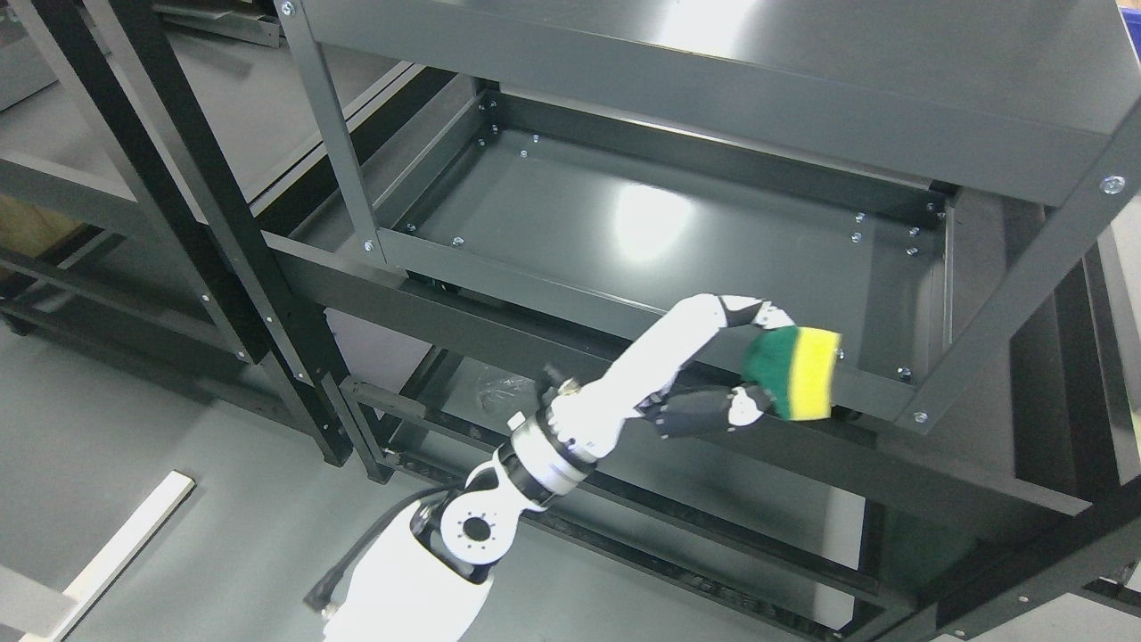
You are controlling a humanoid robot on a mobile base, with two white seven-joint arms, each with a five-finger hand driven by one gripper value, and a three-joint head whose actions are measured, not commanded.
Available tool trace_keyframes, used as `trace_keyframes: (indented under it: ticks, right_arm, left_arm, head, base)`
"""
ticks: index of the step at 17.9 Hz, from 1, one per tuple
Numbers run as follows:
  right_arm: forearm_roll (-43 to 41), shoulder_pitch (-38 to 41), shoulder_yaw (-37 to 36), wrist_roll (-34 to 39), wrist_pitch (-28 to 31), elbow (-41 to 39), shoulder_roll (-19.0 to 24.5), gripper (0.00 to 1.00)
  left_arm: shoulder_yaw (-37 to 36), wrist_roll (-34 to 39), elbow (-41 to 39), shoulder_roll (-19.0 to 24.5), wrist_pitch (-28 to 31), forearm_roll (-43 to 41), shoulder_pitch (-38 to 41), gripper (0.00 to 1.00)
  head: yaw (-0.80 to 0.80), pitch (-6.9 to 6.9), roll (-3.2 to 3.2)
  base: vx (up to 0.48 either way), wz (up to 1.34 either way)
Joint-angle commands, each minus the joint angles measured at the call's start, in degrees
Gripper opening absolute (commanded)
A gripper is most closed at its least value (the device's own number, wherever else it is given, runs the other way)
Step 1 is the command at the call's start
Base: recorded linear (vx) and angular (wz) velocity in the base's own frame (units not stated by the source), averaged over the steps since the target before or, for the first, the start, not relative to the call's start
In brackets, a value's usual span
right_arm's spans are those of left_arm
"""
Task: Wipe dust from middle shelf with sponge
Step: 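Extend the left hand and press the sponge onto the middle shelf, then wipe the sponge along the shelf toward the near corner post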
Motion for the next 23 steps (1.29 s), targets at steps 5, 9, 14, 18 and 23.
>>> trace_keyframes:
  ticks: [5,9,14,18,23]
  right_arm:
    - [0.0,0.0,0.0,0.0,0.0,-1.0,-1.0,1.00]
    - [0.0,0.0,0.0,0.0,0.0,-1.0,-1.0,1.00]
    - [0.0,0.0,0.0,0.0,0.0,-1.0,-1.0,1.00]
    - [0.0,0.0,0.0,0.0,0.0,-1.0,-1.0,1.00]
    - [0.0,0.0,0.0,0.0,0.0,-1.0,-1.0,1.00]
  left_arm:
    - [-11.2,-0.1,-0.5,1.0,3.8,-3.2,-17.4,0.00]
    - [-5.8,-3.2,-0.9,1.0,4.8,-9.3,-20.2,0.00]
    - [6.1,-11.5,-3.0,1.0,3.5,-20.6,-21.5,0.00]
    - [13.0,-15.7,-3.7,1.0,0.0,-25.9,-24.2,0.00]
    - [24.3,-27.8,-6.3,1.0,-10.0,-26.4,-24.6,0.00]
  head:
    - [0.00,0.00,0.00]
    - [0.00,0.00,0.00]
    - [0.00,-0.01,0.00]
    - [0.00,-0.01,0.00]
    - [0.00,-0.01,0.00]
  base:
    - [0.022,0.12]
    - [0.023,0.03]
    - [0.000,0.00]
    - [0.000,0.00]
    - [0.000,0.00]
